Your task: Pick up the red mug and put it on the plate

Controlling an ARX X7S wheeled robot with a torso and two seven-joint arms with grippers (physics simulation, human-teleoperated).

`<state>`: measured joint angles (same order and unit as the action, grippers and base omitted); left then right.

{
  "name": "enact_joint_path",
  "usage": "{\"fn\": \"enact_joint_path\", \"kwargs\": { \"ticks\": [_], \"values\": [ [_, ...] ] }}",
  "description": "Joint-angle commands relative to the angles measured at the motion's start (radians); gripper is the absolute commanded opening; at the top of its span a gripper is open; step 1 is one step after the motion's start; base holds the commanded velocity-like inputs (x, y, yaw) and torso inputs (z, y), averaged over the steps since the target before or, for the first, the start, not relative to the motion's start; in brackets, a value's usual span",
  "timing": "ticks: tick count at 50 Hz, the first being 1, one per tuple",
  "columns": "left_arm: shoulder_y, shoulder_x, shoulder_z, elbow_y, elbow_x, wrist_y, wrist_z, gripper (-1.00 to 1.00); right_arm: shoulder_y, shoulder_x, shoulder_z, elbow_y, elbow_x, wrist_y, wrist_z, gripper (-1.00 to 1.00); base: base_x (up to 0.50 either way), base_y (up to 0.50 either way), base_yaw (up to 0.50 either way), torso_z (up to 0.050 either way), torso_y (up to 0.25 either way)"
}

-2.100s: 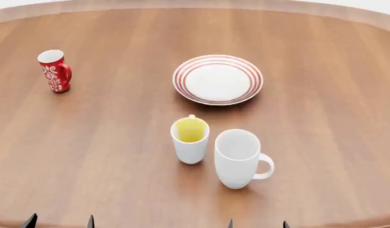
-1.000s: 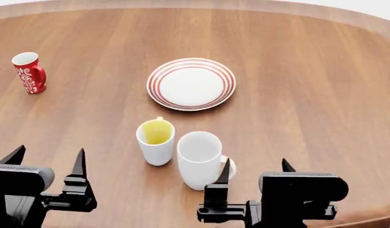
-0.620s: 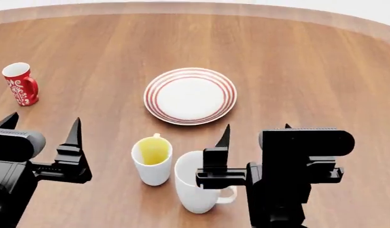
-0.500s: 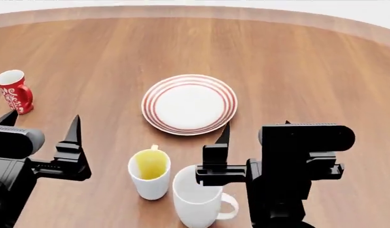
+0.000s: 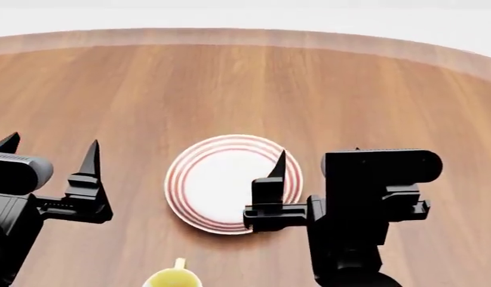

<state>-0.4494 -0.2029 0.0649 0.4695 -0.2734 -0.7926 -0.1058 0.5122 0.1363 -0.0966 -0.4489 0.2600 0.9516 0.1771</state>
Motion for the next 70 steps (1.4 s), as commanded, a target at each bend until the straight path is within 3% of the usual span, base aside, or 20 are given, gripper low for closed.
{"fn": "enact_joint_path", "kwargs": {
  "ticks": [1,34,48,59,70],
  "values": [
    [0.001,-0.005,0.002,-0.002,-0.004,0.005,-0.005,1.00,0.001,0.005,-0.009,0.001,0.010,0.002,0.005,1.00,0.50,0.00,0.00,0.000,0.000],
    [-0.006,-0.016,0.011,-0.005,-0.023,0.009,-0.014,1.00,0.000,0.019,-0.018,-0.005,0.039,-0.005,0.018,1.00,0.50,0.00,0.00,0.000,0.001],
    [-0.006,-0.021,0.011,-0.024,-0.028,0.015,-0.020,1.00,-0.009,0.029,-0.035,0.008,0.032,-0.031,0.028,1.00,0.02,0.00,0.00,0.000,0.001],
    [0.057,-0.005,-0.191,-0.254,0.050,0.159,-0.191,1.00,-0.010,0.037,-0.033,0.042,0.034,-0.051,0.029,1.00,0.00,0.00,0.00,0.000,0.000],
    [0.148,0.007,-0.328,-0.319,0.018,0.238,-0.229,1.00,-0.008,0.042,-0.038,0.058,0.040,-0.058,0.030,1.00,0.00,0.00,0.00,0.000,0.000]
  ]
}}
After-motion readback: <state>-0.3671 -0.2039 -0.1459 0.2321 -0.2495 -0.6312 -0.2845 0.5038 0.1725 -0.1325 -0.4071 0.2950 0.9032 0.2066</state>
